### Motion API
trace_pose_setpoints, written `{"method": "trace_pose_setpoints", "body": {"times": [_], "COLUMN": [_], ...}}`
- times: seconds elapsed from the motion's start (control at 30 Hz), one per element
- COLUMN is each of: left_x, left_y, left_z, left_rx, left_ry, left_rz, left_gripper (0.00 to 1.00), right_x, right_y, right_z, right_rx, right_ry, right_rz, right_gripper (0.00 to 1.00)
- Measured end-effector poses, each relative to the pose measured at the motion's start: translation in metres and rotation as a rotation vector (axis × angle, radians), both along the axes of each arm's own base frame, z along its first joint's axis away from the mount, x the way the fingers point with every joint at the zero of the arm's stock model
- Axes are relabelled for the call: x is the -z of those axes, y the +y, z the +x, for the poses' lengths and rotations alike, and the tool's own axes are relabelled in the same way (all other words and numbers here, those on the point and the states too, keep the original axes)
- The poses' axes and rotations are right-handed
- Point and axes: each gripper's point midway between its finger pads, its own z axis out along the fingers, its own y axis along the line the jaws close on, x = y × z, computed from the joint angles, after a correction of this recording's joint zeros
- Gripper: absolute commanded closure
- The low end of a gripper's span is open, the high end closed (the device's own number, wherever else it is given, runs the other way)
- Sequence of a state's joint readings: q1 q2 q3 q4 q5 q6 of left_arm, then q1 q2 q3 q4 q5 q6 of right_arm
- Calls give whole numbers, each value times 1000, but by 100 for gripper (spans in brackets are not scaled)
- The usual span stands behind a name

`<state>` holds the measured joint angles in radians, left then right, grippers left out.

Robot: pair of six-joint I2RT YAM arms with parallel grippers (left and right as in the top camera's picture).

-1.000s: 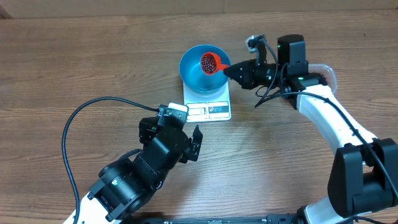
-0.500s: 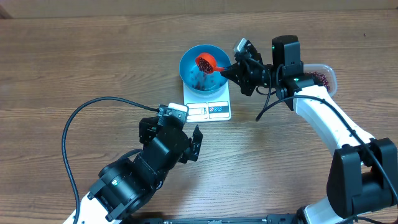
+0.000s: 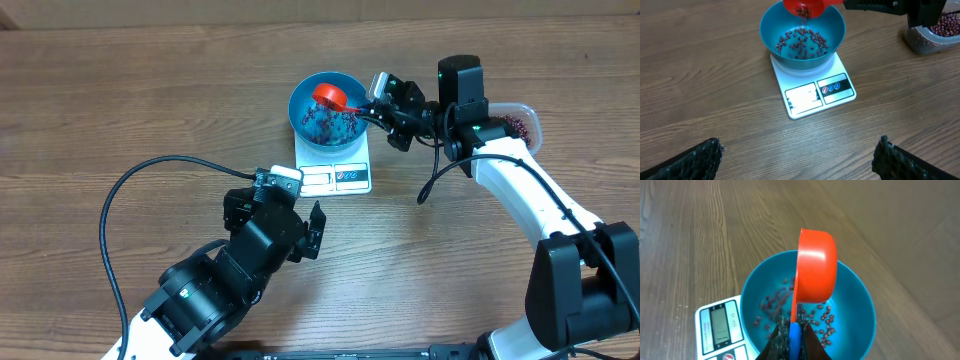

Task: Scoop item into bowl and weigh 150g on scale
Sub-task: 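Tilt the red cup to pour beans into the blue bowl, then carry the empty red cup back right to the bean tub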

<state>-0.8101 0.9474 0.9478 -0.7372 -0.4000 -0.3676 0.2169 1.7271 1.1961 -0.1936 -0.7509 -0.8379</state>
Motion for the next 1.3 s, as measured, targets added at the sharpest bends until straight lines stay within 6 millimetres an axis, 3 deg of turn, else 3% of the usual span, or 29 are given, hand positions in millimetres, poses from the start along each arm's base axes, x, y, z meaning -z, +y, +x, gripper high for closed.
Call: {"method": "trace_pose_setpoints", "body": {"times": [0.37,0.67,0.83,1.03,1.1,1.3], "left_x": [0,0,0,0,0,0], "left_y": [0,0,0,0,0,0], "left_z": [0,0,0,0,0,0], "left_rx": [0,0,0,0,0,0], "left_ry": [0,0,0,0,0,0], "left_rz": [0,0,0,0,0,0], "left_gripper": [0,1,0,0,0,0], "right_x": [0,0,5,8,-4,-59], "right_y": [0,-5,-43,-124,-148,-170], "right_z": [0,2,10,-10,-16,-29], "right_rx": [3,145,334,649,739,819], "right_ry": [9,244,462,720,740,633], "right_rz": [3,122,215,227,218,201], "right_gripper": [96,96,97,97,97,97]}}
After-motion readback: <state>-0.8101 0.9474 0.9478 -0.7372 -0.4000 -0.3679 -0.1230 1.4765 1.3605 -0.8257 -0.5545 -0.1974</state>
